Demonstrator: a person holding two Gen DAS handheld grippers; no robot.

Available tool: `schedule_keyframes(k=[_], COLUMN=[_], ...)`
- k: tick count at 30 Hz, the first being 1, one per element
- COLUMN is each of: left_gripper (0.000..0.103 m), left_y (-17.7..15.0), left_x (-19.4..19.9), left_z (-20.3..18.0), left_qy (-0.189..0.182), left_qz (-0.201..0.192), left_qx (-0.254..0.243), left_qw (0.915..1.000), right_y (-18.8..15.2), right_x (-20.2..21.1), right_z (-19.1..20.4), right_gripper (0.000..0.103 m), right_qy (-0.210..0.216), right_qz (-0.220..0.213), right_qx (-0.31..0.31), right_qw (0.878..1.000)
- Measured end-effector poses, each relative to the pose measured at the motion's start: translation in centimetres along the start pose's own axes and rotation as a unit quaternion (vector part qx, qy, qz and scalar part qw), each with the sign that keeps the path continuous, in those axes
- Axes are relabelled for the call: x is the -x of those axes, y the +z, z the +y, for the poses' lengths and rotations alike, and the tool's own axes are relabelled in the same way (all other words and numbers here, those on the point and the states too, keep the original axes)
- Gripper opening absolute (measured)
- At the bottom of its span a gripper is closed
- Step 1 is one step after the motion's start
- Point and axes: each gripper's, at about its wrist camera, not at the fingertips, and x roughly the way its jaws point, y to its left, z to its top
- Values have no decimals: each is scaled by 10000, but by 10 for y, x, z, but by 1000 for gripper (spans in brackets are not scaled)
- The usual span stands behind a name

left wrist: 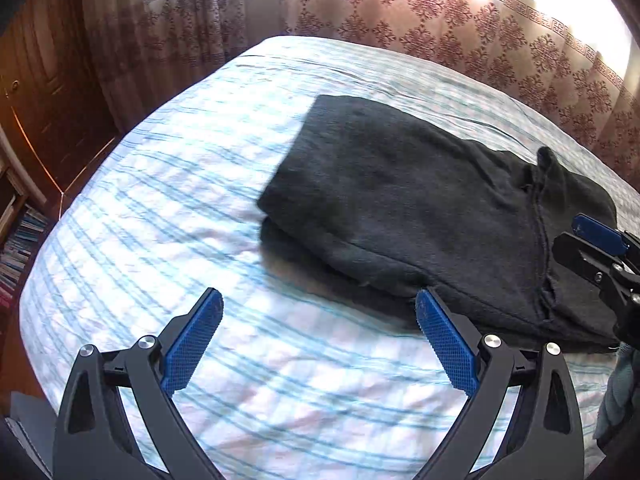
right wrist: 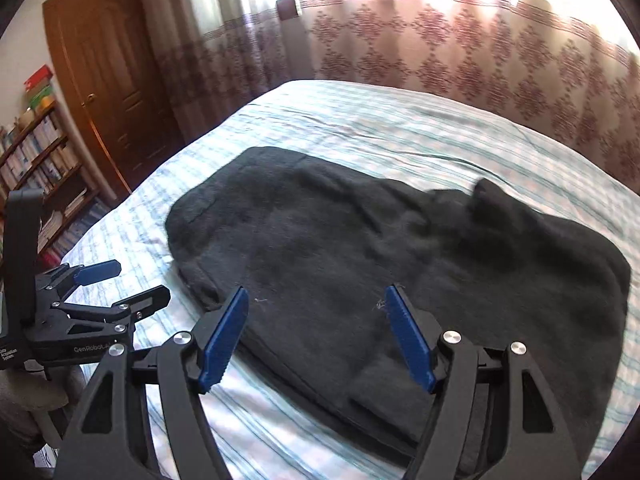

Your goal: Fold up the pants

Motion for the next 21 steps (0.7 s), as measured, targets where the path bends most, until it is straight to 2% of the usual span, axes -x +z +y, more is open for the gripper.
schedule_keyframes(k=[3,9,13,16,18,21], left_gripper=[98,98,98,98,98,98], left_y=[1,2,3,4,3,0], left_x=[3,2,1,-2,-5,-11], left_z=[37,101,137,153,159,163], left_qy=[168,425,581,618,642,671], left_qz=[33,41,2,26,46,110], left_qx=[220,781,1120,1329,1433,1499], left_qw=[9996,9960,9920,9892,9876,9864], right_y=[9,6,-2,-9,-16,-13], right_x=[-30,-80,-102,-124,-141,-156], right_z=[52,125,150,174,191,203], right_gripper=[72,73,73,76,76,80], right_qy=[214,135,-245,-591,-1026,-1391], right_qz=[62,193,205,208,183,158], right_qx=[509,1506,2189,2788,3231,3378], right_qw=[9985,9883,9752,9583,9406,9308])
